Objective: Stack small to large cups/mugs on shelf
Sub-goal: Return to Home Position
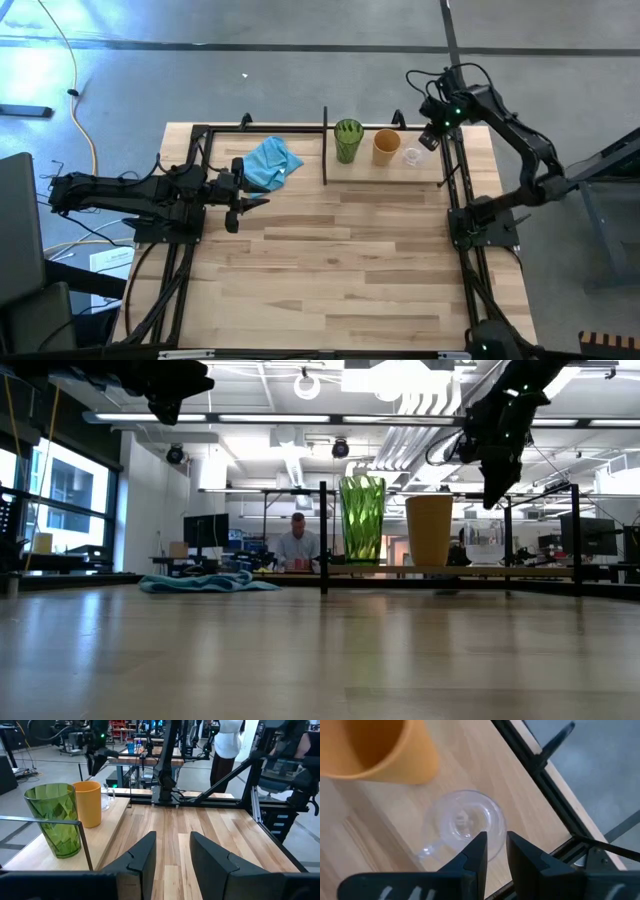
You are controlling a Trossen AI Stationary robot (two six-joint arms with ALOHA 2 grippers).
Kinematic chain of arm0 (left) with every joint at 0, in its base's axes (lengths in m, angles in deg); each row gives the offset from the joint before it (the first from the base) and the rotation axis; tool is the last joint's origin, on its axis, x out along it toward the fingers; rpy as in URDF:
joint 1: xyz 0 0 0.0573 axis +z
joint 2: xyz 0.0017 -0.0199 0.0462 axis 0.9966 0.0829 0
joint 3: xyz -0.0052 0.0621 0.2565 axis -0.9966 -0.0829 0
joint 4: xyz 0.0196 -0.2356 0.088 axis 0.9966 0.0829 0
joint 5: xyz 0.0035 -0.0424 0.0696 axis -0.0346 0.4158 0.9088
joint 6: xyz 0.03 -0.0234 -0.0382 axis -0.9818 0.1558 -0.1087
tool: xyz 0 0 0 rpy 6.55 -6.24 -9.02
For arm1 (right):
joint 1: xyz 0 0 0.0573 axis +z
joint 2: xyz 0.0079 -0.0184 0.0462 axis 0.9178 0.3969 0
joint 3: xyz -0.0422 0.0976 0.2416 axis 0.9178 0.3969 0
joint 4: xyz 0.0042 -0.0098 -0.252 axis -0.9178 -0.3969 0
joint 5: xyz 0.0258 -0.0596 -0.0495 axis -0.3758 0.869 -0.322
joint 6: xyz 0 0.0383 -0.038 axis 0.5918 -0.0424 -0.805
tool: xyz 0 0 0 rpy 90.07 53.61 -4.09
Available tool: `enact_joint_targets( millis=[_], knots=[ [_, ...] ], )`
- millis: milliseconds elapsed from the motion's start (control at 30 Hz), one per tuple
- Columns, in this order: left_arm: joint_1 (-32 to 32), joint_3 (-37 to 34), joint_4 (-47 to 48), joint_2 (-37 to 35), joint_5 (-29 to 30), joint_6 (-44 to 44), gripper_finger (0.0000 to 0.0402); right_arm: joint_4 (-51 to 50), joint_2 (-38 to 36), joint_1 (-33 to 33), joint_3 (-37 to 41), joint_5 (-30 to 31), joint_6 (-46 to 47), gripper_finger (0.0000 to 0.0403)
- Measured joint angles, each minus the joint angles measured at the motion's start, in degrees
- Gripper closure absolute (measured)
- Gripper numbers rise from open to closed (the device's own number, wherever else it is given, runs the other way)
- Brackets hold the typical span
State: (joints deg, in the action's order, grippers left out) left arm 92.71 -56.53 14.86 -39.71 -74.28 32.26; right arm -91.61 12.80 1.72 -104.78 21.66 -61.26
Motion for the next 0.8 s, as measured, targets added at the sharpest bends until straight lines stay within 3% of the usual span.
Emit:
enact_joint_targets(
  millis=[800],
  knots=[
    [0.02,-0.02,-0.02,0.0,-0.22,0.16,0.0293,0.06,-27.36,13.48,-0.02,-4.98,12.89,0.0338]
  ],
)
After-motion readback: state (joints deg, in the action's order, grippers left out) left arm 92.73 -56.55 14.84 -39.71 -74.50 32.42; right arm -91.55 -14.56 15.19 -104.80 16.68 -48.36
